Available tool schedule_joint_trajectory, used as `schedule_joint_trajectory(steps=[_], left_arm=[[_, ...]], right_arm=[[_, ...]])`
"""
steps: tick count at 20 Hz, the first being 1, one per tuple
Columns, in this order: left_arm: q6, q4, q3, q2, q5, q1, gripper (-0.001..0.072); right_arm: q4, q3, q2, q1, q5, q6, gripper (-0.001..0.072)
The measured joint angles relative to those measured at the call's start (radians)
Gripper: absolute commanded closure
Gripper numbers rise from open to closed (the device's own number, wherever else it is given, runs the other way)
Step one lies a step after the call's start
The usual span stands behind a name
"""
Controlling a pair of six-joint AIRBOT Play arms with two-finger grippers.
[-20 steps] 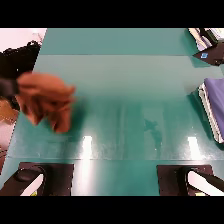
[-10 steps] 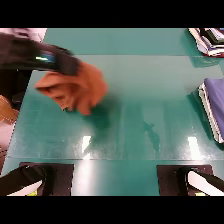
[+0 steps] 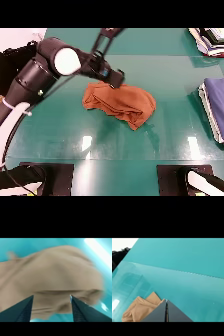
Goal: Fold the shirts.
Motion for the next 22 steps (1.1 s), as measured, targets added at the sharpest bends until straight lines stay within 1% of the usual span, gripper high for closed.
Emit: schedule_joint_trajectory(steps=[3, 6, 9, 11, 14, 21, 22], left_arm=[[-0.013, 0.005, 0.0, -0.054, -0.029, 0.155, 0.0155], [-0.031, -0.044, 0.0, -0.159, -0.08, 0.302, 0.0155], [-0.039, -0.092, 0.0, -0.278, -0.143, 0.392, 0.0155], [-0.042, -0.108, 0.0, -0.343, -0.17, 0.425, 0.0155], [-0.042, -0.148, -0.004, -0.408, -0.175, 0.444, 0.0156], [-0.037, -0.249, -0.05, -0.446, -0.11, 0.454, 0.0165], [-0.037, -0.255, -0.059, -0.446, -0.105, 0.45, 0.0326]], right_arm=[[-0.01, 0.0, 0.0, 0.0, 0.012, 0.0, 0.0696], [-0.015, 0.0, 0.0, 0.0, 0.024, 0.0, 0.0696], [-0.017, 0.0, 0.0, 0.0, 0.036, 0.0, 0.0696], [-0.018, 0.001, -0.002, 0.0, 0.043, 0.0, 0.0696], [-0.018, 0.001, -0.014, 0.0, 0.053, 0.0, 0.0695], [-0.016, 0.001, -0.076, 0.002, 0.093, 0.005, 0.0696], [-0.016, 0.001, -0.087, 0.002, 0.097, 0.006, 0.0696]])
